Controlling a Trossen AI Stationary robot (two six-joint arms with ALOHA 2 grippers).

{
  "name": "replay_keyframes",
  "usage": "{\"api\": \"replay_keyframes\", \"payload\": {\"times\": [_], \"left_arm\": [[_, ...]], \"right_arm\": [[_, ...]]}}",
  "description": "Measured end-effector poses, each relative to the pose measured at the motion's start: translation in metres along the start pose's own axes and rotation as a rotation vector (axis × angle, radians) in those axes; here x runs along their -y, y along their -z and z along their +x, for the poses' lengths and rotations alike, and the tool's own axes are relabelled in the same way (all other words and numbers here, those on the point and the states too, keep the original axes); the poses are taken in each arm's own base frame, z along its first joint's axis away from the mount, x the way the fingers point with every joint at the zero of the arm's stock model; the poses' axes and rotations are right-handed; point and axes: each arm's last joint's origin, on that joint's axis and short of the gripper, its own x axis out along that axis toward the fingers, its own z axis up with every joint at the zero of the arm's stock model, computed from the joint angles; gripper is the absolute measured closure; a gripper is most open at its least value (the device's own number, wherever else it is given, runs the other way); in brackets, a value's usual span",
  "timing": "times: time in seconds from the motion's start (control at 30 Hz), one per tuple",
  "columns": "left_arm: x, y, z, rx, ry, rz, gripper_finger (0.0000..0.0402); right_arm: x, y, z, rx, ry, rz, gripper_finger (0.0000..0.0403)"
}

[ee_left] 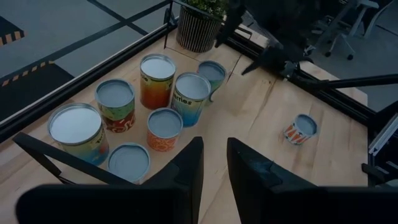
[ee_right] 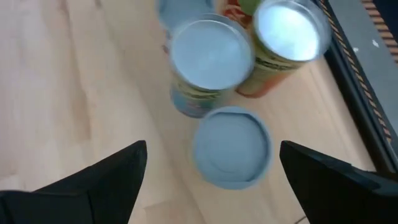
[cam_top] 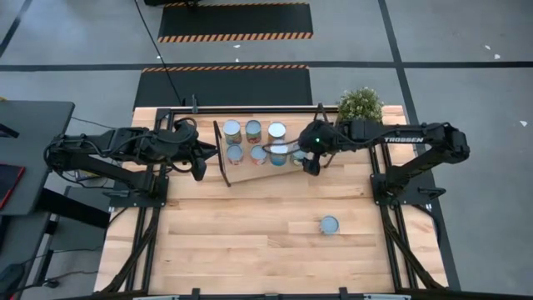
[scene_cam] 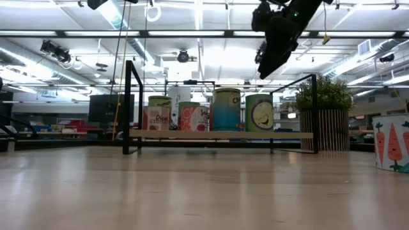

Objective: Pick and place cans onto a shelf
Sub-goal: Put the canned carrots on the shelf

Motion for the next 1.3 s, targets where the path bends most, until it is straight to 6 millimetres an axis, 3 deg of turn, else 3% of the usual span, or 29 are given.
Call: {"api": "replay_keyframes", "payload": {"times": [0.2, 0.4, 0.53, 0.83, 1.07, 1.3], "left_arm": [[0.0, 0.0, 0.0, 0.0, 0.0, 0.0, 0.0324], [0.0, 0.0, 0.0, 0.0, 0.0, 0.0, 0.0324], [0.0, 0.0, 0.0, 0.0, 0.0, 0.0, 0.0324], [0.0, 0.0, 0.0, 0.0, 0.0, 0.0, 0.0324], [0.001, -0.001, 0.0, 0.009, 0.006, -0.005, 0.0324], [0.001, -0.002, 0.0, 0.017, 0.011, -0.009, 0.0324]], "right_arm": [[-0.022, 0.002, -0.004, 0.01, -0.008, -0.041, 0.0027], [-0.063, 0.009, -0.012, 0.009, -0.204, -0.075, 0.0028], [-0.088, 0.023, -0.012, -0.015, -0.251, -0.085, 0.0028], [-0.126, 0.058, -0.008, -0.153, -0.278, 0.092, 0.0028], [-0.154, 0.077, 0.01, -0.303, -0.242, 0.177, 0.0028], [-0.165, 0.088, 0.03, -0.44, -0.209, 0.266, 0.0028]]}}
